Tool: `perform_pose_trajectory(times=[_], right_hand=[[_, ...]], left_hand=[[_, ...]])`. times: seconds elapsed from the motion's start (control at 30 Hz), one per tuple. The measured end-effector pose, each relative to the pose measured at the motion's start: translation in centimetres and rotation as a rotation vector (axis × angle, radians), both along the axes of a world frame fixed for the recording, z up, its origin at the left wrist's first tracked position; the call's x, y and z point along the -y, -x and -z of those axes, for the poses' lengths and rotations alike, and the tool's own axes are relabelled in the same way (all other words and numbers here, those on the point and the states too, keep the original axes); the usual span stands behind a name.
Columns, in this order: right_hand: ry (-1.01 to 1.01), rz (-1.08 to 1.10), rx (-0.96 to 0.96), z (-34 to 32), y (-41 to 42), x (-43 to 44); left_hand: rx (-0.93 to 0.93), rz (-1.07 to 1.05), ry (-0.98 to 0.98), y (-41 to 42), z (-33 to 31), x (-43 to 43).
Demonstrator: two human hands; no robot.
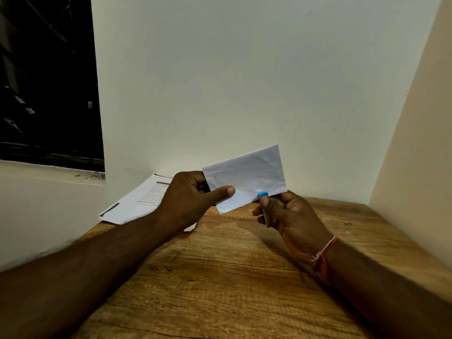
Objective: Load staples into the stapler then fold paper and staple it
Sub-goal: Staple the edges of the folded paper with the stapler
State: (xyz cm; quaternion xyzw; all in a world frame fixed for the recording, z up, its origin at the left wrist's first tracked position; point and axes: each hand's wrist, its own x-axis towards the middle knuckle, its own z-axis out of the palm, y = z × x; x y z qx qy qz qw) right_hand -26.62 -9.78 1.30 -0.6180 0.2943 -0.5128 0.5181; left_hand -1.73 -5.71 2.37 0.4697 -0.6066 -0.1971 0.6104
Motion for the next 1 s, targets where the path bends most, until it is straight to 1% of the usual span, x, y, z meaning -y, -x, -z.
perform_pose_trajectory(times=[0.2,0.4,0.57,0.6,0.63,0.73,0.83,0.87,0.93,1.0], right_hand=[[0.083,0.07,-0.04,-0.1,-0.1,-0.1],[0.097,0.151,-0.056,-0.3,-0.3,-0.3],[0.029,0.062,-0.022,-0.3,-0.4,-0.1],[0.047,0.071,-0.065,-0.3,-0.2,-0.1],[0.094,0.107,-0.158,-0.3,0.0,0.1],[0.274,0.246,-0.593,0.1,0.8,0.7],[0.357,0.284,-0.907,0.5,1.0,0.9],[0.36,0.269,-0.968,0.5,0.9,0.9],[0.34,0.257,-1.014,0.5,1.0,0.8],[0.308,0.268,-0.968,0.2,1.1,0.8]], left_hand=[[0.005,-0.011,-0.005,0.2,0.1,0.1],[-0.01,-0.007,-0.021,0.4,0.3,0.1],[-0.133,0.061,-0.031,0.1,0.7,0.7],[-0.159,0.065,-0.03,0.1,0.6,0.7],[-0.19,0.07,-0.027,0.0,0.5,0.6],[-0.32,0.087,-0.024,-0.3,0.1,0.7],[-0.443,0.105,-0.046,-1.1,-0.4,1.0],[-0.476,0.112,-0.051,-1.2,-0.6,1.1],[-0.509,0.125,-0.065,-1.3,-0.7,1.1],[-0.488,0.12,-0.085,-1.1,-0.5,1.1]])
